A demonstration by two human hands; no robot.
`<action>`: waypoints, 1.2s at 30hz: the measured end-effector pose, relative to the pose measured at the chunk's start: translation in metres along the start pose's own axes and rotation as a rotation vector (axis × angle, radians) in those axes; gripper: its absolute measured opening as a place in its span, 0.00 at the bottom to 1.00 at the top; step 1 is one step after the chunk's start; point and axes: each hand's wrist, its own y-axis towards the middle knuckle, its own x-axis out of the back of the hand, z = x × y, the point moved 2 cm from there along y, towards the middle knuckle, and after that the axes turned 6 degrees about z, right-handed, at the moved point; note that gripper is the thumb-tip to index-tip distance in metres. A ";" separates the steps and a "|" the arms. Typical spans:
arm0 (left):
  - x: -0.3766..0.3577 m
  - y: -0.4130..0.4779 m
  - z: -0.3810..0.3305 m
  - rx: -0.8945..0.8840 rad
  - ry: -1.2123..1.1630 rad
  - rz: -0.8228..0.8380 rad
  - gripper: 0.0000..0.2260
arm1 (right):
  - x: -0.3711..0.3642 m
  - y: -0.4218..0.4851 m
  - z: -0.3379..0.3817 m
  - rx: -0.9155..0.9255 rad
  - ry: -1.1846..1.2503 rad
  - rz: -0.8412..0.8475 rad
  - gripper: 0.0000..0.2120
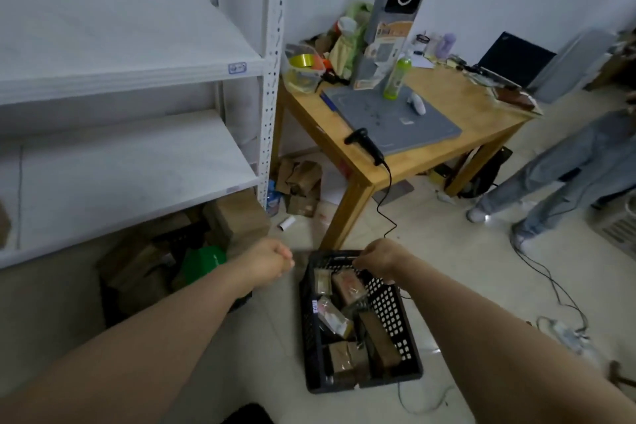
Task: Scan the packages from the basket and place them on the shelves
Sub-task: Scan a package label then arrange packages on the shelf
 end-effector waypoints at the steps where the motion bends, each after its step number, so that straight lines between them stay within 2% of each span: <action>1: -0.012 0.009 0.000 0.017 0.000 0.011 0.06 | 0.000 0.008 -0.012 -0.025 0.006 0.014 0.16; 5: -0.041 0.051 -0.003 0.070 0.003 0.032 0.02 | -0.005 0.045 -0.043 -0.044 0.072 0.053 0.15; 9: -0.063 0.104 -0.012 0.116 0.006 0.064 0.02 | 0.001 0.075 -0.057 -0.047 0.102 0.094 0.14; 12: -0.071 0.134 -0.019 0.132 -0.001 0.079 0.01 | 0.009 0.093 -0.065 -0.062 0.055 0.109 0.16; 17: -0.087 0.206 -0.044 0.150 0.045 0.118 0.10 | 0.038 0.153 -0.082 -0.132 0.055 0.133 0.17; 21: -0.102 0.245 -0.045 0.197 0.096 0.137 0.09 | 0.045 0.191 -0.097 -0.128 0.061 0.148 0.21; 27: -0.142 0.300 -0.020 0.294 0.013 0.089 0.05 | 0.031 0.259 -0.136 -0.129 0.085 0.218 0.28; 31: -0.182 0.349 0.010 0.307 -0.034 0.060 0.07 | 0.000 0.320 -0.171 -0.144 0.034 0.237 0.34; 33: -0.200 0.374 0.030 0.289 -0.026 0.043 0.08 | -0.021 0.357 -0.192 -0.160 0.003 0.234 0.38; 36: -0.223 0.413 0.069 0.263 0.071 0.026 0.08 | -0.055 0.410 -0.216 -0.168 -0.019 0.241 0.40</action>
